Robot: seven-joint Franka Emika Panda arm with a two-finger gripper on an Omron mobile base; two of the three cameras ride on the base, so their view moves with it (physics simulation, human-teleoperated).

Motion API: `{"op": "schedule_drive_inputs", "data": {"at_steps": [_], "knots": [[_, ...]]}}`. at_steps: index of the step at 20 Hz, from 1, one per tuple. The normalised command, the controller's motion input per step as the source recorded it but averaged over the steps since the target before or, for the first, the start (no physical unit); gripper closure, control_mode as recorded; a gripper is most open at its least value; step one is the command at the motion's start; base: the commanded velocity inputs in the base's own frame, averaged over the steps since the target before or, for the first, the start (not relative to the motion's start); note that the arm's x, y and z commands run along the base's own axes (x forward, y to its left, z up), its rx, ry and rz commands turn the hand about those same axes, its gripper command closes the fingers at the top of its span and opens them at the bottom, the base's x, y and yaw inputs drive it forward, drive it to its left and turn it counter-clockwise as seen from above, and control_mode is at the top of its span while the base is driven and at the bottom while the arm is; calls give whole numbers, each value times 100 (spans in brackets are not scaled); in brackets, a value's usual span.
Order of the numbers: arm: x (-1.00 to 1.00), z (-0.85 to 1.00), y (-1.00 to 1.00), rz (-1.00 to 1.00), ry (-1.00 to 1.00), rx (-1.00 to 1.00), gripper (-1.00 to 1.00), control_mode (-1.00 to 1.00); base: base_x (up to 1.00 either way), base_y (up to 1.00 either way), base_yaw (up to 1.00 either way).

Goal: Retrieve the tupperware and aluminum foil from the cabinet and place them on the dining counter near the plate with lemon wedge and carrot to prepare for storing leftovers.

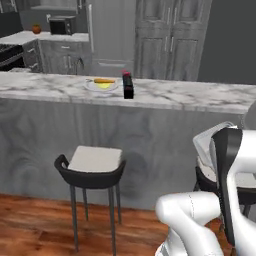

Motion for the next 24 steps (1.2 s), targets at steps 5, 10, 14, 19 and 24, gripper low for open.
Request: {"op": "schedule_drive_inputs", "data": {"at_steps": [5, 10, 14, 19, 24], "knots": [[0, 0, 0, 0, 0, 0, 100, 100, 73, 100, -34], [0, 0, 0, 0, 0, 0, 100, 100, 71, 100, -28], [0, 0, 0, 0, 0, 0, 100, 100, 65, 100, -24], [0, 0, 0, 0, 0, 0, 100, 100, 63, 90, -23], [10, 0, 15, -4, -1, -3, 100, -100, 46, 63, -16]]}}
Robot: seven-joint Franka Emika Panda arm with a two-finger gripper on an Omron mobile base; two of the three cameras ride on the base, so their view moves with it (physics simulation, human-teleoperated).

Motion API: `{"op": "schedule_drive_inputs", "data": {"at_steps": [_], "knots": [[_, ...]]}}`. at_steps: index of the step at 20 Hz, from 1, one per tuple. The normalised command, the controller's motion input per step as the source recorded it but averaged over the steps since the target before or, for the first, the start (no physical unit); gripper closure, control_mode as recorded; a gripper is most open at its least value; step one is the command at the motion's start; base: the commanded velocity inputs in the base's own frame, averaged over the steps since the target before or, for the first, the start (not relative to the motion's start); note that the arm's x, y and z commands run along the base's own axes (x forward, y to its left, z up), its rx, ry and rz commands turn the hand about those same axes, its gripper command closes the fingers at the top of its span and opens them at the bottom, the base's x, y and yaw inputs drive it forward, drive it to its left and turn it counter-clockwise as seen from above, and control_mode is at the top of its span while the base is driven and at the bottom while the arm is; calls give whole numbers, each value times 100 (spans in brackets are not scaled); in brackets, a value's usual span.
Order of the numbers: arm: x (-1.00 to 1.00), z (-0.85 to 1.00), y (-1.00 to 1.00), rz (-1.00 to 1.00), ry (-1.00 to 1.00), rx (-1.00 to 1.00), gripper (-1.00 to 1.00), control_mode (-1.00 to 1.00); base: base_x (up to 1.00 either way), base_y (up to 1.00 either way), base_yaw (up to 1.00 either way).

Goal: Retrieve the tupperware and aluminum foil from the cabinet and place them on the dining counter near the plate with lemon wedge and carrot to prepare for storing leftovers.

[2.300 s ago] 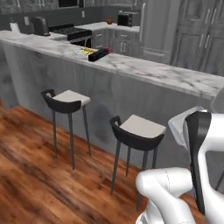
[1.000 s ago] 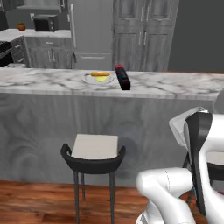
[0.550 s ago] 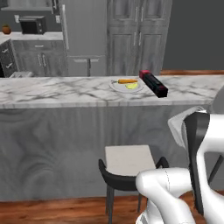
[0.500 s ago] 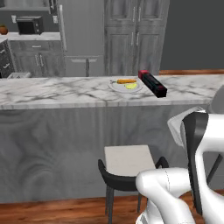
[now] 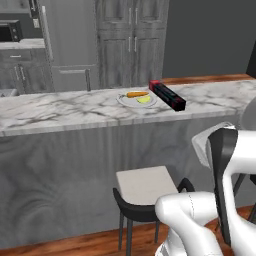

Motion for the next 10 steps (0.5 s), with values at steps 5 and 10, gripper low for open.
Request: {"op": "schedule_drive_inputs", "data": {"at_steps": [5, 10], "knots": [[29, 21, 50, -5, -13, -8, 100, -100, 0, 0, 0], [18, 36, 39, 0, -20, -3, 100, -100, 0, 0, 0]]}}
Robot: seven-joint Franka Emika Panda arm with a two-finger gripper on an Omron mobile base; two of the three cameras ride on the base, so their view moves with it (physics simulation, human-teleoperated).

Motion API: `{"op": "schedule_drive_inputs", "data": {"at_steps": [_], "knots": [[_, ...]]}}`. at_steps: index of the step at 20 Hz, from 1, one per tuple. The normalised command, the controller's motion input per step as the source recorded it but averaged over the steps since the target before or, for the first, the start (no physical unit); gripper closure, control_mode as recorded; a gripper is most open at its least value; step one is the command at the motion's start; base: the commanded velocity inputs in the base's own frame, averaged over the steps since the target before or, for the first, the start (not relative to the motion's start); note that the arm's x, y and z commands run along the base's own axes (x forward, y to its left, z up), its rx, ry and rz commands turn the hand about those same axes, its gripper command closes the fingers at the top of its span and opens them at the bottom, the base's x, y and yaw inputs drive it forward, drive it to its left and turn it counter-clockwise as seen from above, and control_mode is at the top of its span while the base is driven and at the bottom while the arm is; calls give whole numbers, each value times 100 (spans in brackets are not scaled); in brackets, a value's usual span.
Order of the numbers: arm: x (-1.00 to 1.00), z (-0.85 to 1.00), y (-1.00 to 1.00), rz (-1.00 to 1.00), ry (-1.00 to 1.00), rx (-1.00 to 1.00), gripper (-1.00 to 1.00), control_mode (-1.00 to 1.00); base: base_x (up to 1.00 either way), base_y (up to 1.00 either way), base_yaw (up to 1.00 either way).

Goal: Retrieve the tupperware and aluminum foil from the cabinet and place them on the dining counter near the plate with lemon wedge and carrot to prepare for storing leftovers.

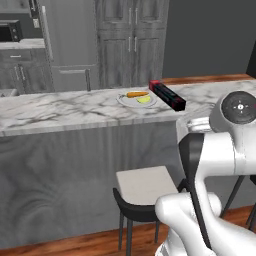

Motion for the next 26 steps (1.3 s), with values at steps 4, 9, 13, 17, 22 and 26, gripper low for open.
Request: {"op": "schedule_drive_inputs", "data": {"at_steps": [4, 9, 13, 17, 22, 26], "knots": [[29, 39, 40, 0, -19, -2, 100, -100, 0, 0, 0], [23, 36, 53, 0, -18, 0, 100, -100, 0, 0, 0], [6, 31, 54, 1, -5, 4, 100, -100, 0, 0, 0], [0, 30, 60, 9, 0, 12, 100, -100, 0, 0, 0], [3, 26, 58, 13, 0, 14, 100, -100, 0, 0, 0], [20, 10, 57, 14, 1, 7, 100, -100, 0, 0, 0]]}}
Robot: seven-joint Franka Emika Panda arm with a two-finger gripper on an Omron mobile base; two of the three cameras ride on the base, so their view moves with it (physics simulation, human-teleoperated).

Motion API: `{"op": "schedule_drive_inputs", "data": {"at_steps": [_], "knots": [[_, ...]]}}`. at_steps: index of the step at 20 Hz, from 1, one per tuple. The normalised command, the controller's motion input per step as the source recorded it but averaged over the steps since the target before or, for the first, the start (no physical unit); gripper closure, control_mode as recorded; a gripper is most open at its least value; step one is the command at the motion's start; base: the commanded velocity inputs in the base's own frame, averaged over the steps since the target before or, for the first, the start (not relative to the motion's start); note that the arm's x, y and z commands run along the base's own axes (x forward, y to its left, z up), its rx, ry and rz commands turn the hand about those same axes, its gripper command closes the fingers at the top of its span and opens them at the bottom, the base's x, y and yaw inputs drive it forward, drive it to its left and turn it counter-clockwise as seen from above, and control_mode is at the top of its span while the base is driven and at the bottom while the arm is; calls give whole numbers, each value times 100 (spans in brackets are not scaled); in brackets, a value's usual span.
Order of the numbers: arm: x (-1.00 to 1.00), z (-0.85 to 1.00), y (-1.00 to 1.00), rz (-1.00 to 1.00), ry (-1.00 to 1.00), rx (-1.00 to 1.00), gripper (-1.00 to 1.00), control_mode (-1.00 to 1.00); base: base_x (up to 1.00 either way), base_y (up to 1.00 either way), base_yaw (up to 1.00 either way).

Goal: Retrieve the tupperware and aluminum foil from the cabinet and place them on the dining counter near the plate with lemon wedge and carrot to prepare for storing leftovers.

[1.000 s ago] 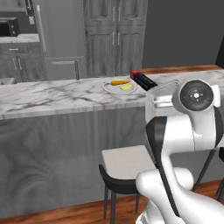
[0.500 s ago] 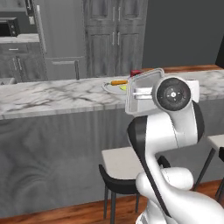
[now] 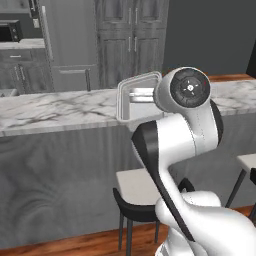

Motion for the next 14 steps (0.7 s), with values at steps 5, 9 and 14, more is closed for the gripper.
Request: {"op": "schedule_drive_inputs", "data": {"at_steps": [5, 9, 14], "knots": [[40, 0, 35, 14, 1, 3, 100, -100, 0, 0, 0], [80, -7, 4, 4, 7, 3, 100, -100, 0, 0, 0], [98, -26, 0, 0, 14, 2, 100, -100, 0, 0, 0]]}}
